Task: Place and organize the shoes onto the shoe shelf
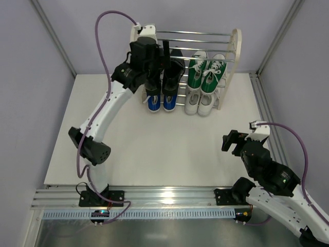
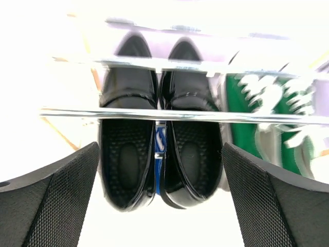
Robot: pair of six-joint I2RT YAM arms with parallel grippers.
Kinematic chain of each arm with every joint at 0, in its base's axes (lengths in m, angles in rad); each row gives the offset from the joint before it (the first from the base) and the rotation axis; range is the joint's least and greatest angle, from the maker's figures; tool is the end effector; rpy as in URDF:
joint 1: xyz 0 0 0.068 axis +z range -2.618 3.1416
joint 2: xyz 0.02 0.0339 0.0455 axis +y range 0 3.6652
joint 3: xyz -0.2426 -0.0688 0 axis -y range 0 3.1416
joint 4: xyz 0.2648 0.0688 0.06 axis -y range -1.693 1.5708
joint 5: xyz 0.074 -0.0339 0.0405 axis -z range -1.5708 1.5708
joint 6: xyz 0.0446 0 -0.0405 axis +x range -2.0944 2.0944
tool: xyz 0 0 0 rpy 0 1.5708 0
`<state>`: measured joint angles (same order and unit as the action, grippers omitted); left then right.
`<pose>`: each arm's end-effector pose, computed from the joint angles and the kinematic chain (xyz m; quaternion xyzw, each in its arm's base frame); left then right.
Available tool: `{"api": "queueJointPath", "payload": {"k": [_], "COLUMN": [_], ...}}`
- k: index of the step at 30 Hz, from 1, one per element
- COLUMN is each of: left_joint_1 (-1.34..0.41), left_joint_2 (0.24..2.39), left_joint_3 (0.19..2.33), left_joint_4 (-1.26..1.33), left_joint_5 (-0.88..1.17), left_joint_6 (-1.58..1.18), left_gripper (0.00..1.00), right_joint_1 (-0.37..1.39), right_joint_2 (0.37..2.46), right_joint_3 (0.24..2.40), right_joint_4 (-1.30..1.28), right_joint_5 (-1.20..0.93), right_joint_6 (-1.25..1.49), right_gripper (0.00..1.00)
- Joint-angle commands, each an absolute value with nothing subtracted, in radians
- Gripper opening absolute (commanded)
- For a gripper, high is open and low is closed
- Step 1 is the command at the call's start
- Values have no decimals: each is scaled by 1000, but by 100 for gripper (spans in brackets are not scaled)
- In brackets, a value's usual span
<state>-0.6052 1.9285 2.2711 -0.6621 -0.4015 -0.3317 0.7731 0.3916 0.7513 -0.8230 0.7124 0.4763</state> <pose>0.3746 -0.2379 0.4501 -0.0074 0.8028 -0.1149 0.5850 0.1055 0.0622 0.3073 0.0635 0.8155 0.0477 0.5733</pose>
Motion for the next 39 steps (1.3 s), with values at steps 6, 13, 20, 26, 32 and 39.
{"api": "queueJointPath", "payload": {"k": [6, 13, 20, 26, 32, 39], "left_joint_1": [-569, -442, -269, -150, -126, -5], "left_joint_2": [1545, 1258, 1183, 1224, 1402, 1638], "left_joint_3": [1789, 1217, 970, 844, 835, 847], "left_joint_4": [-483, -226, -63, 115, 193, 492], "left_joint_5": [-522, -284, -96, 66, 159, 278], "left_joint_6": [-420, -647, -728, -837, -896, -1063], "left_gripper": [100, 95, 95, 86, 48, 7], "right_joint_1": [778, 750, 284, 150, 84, -20], "right_joint_2": [431, 494, 656, 713, 854, 951], "right_joint_3": [792, 718, 624, 558, 531, 520], "right_joint_4": [-749, -570, -270, -132, -5, 95], "right_joint_5": [821, 1072, 558, 371, 37, 52], "right_joint_6": [549, 523, 460, 448, 474, 561], "right_gripper": [100, 100, 100, 100, 81, 4]}}
